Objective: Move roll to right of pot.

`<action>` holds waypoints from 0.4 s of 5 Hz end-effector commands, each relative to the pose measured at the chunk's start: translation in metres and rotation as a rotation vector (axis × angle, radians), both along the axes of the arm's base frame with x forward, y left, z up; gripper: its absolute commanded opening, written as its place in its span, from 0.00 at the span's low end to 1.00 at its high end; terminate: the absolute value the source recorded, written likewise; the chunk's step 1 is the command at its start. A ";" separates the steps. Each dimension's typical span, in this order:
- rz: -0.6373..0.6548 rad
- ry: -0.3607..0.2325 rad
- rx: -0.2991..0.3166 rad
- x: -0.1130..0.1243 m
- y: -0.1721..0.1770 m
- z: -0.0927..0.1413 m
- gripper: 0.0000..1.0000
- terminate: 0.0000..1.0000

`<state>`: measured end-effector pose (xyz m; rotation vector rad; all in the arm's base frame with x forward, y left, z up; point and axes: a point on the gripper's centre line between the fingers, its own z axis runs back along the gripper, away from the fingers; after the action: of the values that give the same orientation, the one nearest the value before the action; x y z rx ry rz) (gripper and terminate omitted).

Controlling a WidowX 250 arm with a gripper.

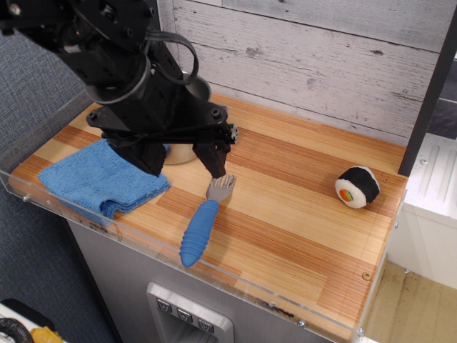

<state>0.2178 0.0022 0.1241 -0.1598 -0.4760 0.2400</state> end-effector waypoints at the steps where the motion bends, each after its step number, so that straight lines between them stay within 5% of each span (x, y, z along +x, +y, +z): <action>1: 0.000 0.000 0.000 0.000 0.000 0.000 1.00 0.00; 2: -0.047 -0.059 -0.028 0.046 -0.028 0.030 1.00 0.00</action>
<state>0.2644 -0.0293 0.1454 -0.2050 -0.4883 0.1919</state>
